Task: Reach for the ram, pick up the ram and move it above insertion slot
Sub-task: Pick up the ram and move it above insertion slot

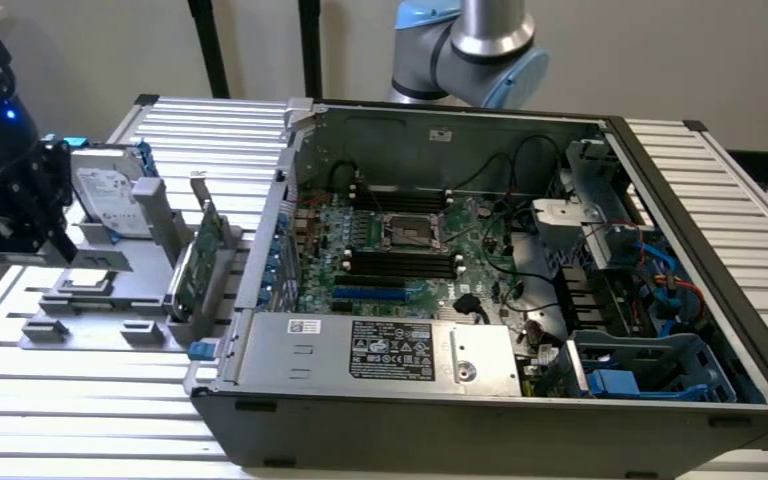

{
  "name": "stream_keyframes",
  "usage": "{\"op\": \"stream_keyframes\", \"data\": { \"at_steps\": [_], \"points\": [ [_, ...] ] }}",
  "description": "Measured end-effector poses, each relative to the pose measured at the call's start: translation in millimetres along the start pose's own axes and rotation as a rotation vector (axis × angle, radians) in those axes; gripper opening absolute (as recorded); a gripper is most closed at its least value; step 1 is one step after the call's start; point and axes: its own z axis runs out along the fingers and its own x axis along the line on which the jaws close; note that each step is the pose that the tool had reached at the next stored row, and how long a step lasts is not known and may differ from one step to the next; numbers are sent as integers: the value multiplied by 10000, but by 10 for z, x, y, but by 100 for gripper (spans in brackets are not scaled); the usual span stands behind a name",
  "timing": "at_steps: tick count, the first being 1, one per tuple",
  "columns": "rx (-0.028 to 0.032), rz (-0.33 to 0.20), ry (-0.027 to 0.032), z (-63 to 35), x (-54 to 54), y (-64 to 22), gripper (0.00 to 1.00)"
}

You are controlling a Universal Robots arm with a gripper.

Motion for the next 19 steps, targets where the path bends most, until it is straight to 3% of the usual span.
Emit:
{"op": "stream_keyframes", "data": {
  "at_steps": [13, 19],
  "points": [
    [0, 1, 0, -599, -24, -403, 14],
    [-17, 1, -7, -859, -33, -661, 14]
  ]
}}
